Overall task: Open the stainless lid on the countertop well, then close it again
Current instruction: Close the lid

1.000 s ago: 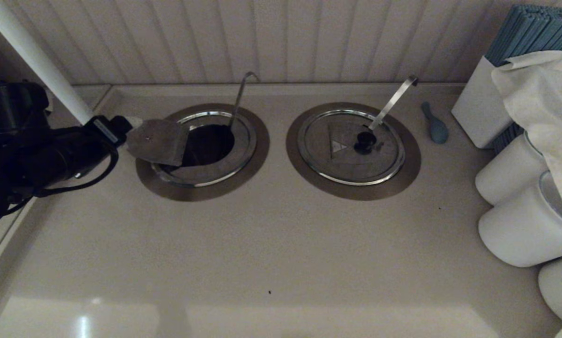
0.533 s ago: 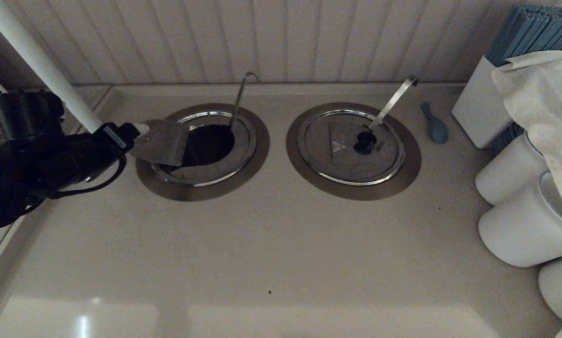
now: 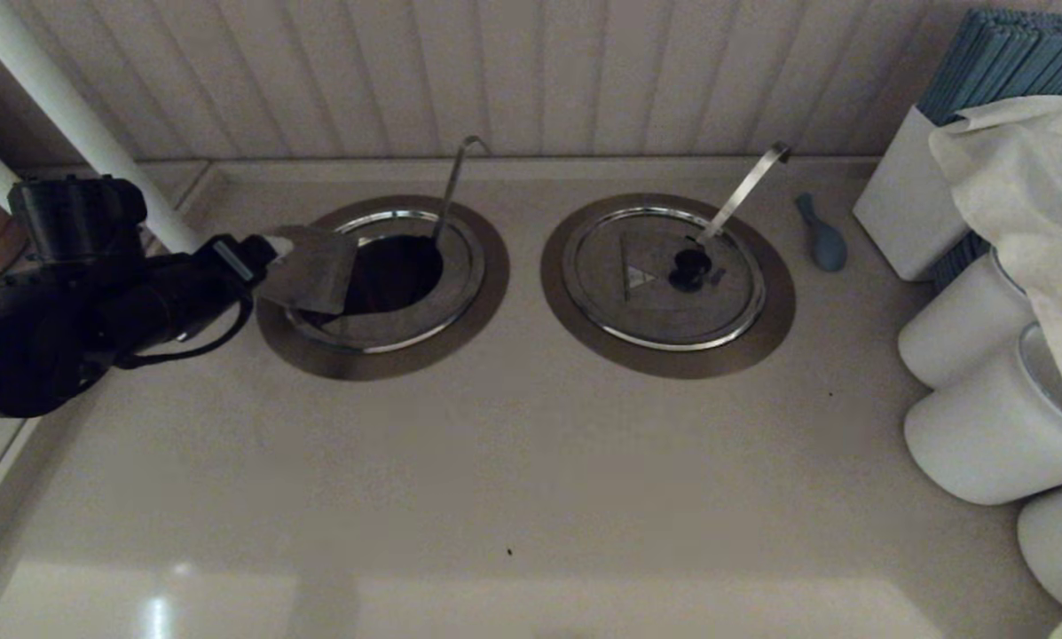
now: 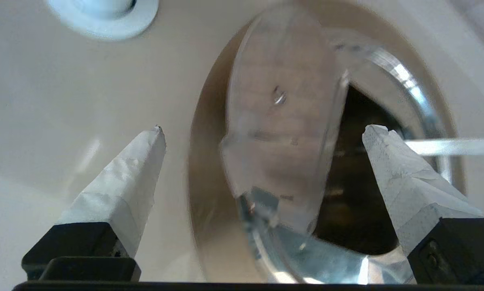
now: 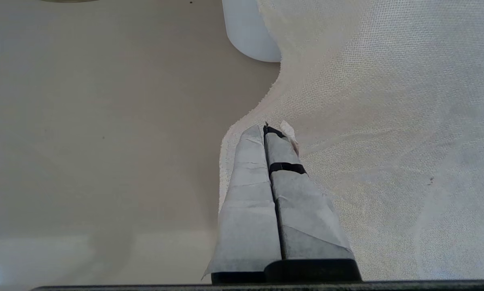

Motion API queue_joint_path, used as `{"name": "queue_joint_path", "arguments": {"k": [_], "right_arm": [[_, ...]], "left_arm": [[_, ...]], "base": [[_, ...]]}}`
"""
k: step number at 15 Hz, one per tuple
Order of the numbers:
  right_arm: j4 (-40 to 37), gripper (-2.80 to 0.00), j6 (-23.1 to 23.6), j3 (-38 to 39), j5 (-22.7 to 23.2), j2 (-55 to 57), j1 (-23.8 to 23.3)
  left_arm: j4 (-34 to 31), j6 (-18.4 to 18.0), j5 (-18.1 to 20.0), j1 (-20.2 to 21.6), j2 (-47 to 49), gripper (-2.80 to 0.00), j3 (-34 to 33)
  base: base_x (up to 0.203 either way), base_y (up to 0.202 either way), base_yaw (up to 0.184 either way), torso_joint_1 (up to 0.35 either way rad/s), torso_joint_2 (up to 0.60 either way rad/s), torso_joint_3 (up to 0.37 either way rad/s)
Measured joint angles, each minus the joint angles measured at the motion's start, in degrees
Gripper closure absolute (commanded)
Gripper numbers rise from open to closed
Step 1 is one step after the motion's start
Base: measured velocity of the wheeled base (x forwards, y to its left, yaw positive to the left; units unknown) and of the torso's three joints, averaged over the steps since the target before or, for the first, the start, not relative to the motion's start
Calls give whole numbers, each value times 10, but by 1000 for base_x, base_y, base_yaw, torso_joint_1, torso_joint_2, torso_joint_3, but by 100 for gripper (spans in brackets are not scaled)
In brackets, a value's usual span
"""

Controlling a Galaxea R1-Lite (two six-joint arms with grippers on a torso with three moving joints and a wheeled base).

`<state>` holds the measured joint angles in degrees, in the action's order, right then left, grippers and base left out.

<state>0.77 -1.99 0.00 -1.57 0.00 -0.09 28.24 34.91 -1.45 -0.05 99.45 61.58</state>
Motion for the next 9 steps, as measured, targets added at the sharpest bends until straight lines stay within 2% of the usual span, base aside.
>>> {"name": "queue_joint_path", "arguments": {"k": [9], "right_arm": [[0, 0, 0, 0, 0, 0, 0]], "left_arm": [[-1, 1, 4, -2, 17, -280, 41]], "base": [[0, 0, 0, 0, 0, 0]]}}
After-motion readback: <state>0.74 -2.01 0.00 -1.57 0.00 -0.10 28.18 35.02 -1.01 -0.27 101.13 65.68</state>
